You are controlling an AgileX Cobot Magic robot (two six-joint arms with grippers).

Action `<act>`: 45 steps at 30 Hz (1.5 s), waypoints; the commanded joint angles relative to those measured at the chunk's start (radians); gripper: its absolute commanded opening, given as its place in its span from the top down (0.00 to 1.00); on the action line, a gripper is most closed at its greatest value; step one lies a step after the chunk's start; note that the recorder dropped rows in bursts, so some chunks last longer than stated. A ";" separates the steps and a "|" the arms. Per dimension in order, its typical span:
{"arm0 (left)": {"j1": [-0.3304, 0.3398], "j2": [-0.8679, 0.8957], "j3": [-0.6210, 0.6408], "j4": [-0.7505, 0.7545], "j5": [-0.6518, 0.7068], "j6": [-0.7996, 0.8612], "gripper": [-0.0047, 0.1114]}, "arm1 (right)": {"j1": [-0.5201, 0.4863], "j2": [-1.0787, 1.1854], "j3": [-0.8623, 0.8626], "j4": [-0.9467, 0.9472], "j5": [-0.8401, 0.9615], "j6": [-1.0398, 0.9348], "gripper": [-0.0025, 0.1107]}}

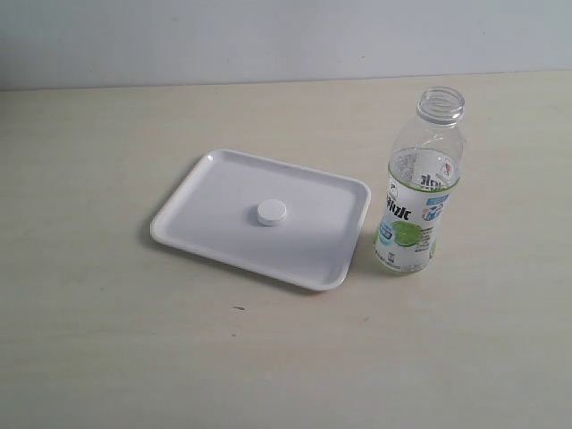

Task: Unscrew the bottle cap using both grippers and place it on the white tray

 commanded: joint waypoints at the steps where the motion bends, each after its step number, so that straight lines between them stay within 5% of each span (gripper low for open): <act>1: 0.001 -0.001 0.004 -0.008 0.004 -0.007 0.96 | 0.001 -0.006 0.005 0.005 0.000 0.002 0.98; 17: 0.001 -0.001 0.004 -0.008 0.004 -0.007 0.96 | 0.001 -0.006 0.005 0.027 0.003 0.011 0.98; 22: 0.001 -0.001 0.004 -0.008 0.004 -0.007 0.96 | 0.001 -0.006 0.005 0.473 0.127 -0.260 0.98; 26: 0.001 -0.001 0.004 -0.008 0.004 -0.007 0.96 | 0.001 -0.006 0.005 1.085 0.314 -0.878 0.98; 30: 0.001 -0.001 0.004 -0.008 0.004 -0.007 0.96 | 0.001 -0.006 0.005 1.353 0.340 -1.280 0.98; 34: 0.001 -0.001 0.004 -0.008 0.004 -0.007 0.96 | 0.001 -0.006 0.005 1.473 0.336 -1.399 0.98; 45: 0.001 -0.001 0.004 -0.008 0.004 -0.007 0.96 | 0.001 -0.006 0.005 1.523 0.339 -1.332 0.98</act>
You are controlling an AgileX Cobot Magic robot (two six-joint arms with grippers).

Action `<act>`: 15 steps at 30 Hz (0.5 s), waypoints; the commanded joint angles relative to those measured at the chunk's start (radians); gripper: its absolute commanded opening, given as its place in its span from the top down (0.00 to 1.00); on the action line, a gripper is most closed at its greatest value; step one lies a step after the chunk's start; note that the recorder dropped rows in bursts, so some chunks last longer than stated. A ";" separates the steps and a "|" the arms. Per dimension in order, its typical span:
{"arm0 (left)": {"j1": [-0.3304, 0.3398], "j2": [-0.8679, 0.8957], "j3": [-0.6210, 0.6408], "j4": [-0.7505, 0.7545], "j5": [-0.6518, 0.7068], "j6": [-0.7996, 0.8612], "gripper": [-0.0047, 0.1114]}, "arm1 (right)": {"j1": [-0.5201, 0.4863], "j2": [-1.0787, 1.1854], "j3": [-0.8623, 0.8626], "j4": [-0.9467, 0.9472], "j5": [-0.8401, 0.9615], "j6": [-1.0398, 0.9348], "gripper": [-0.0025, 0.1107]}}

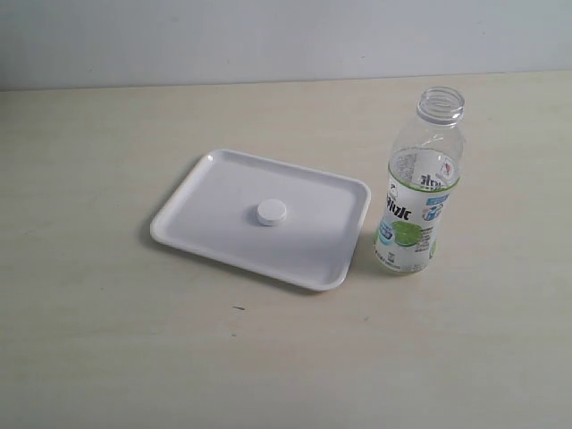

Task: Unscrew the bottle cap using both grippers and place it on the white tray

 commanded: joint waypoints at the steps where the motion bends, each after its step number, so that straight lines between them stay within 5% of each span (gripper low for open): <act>1: 0.001 -0.001 0.004 -0.008 0.004 -0.007 0.96 | 0.001 -0.006 0.005 0.006 -0.002 0.002 0.98; 15: 0.001 -0.001 0.004 -0.005 0.005 0.001 0.96 | 0.001 -0.006 0.005 0.006 -0.002 0.002 0.98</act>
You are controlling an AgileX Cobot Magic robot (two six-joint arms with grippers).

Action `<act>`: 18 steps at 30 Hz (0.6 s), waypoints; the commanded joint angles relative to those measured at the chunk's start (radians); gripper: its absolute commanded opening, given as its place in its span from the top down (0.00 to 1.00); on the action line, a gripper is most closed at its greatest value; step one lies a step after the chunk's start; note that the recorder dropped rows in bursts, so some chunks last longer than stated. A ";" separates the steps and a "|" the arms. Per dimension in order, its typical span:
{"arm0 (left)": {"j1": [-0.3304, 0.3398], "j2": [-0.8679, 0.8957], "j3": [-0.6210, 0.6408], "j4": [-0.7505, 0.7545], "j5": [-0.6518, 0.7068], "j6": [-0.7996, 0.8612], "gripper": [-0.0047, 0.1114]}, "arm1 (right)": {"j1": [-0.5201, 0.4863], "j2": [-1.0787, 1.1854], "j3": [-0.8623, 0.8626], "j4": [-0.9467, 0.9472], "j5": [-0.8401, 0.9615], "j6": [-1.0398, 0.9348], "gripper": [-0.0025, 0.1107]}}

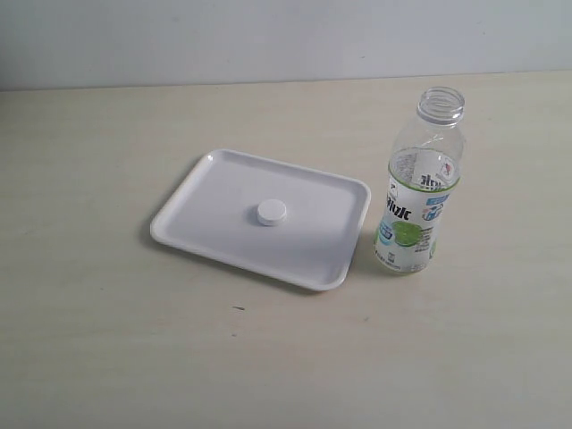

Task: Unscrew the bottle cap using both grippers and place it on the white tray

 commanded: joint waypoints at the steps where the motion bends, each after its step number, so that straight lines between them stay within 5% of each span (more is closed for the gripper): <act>1: 0.001 -0.001 0.004 -0.005 0.005 0.004 0.96 | 0.001 -0.006 0.005 0.000 -0.005 0.002 0.98; 10: 0.048 -0.006 0.004 -0.002 0.184 0.118 0.96 | 0.001 -0.006 0.005 0.000 -0.005 0.002 0.98; 18: 0.369 -0.006 0.004 0.064 0.327 0.154 0.96 | 0.001 -0.006 0.005 0.000 -0.005 0.002 0.98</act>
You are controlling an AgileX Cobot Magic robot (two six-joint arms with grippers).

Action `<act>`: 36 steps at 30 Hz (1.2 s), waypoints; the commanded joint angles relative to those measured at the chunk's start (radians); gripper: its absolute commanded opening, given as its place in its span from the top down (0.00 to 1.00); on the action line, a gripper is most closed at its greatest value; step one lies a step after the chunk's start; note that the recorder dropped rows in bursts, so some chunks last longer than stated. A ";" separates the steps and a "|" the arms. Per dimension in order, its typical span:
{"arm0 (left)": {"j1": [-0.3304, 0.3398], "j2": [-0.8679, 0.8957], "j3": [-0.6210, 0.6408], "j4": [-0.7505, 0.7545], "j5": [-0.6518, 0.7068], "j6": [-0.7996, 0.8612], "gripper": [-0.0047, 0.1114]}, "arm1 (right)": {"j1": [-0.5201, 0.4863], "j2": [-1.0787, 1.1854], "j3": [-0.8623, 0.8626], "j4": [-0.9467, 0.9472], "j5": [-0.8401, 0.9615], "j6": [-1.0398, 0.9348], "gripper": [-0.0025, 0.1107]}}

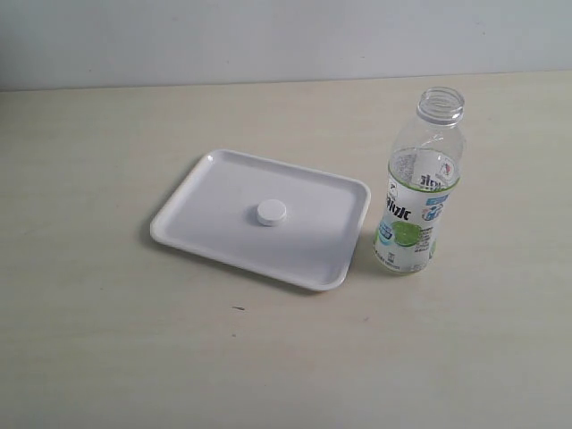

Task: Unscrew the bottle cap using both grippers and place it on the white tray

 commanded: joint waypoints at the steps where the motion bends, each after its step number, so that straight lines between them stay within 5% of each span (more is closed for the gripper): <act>1: 0.175 -0.006 0.003 0.018 0.028 0.011 0.96 | 0.001 -0.006 0.005 0.000 -0.005 0.000 0.98; 8: 0.331 -0.006 0.003 -0.061 0.039 0.007 0.96 | 0.001 -0.006 0.005 0.000 -0.005 0.000 0.98; 21: 0.333 -0.006 0.003 -0.127 0.035 -0.064 0.96 | 0.001 -0.006 0.005 0.000 -0.005 0.000 0.98; 28: 0.333 -0.006 0.003 0.375 0.033 -0.726 0.96 | 0.001 -0.006 0.005 0.000 -0.005 0.000 0.98; 36: 0.333 -0.006 0.003 0.418 0.036 -0.743 0.96 | 0.001 -0.006 0.005 0.000 -0.005 0.000 0.98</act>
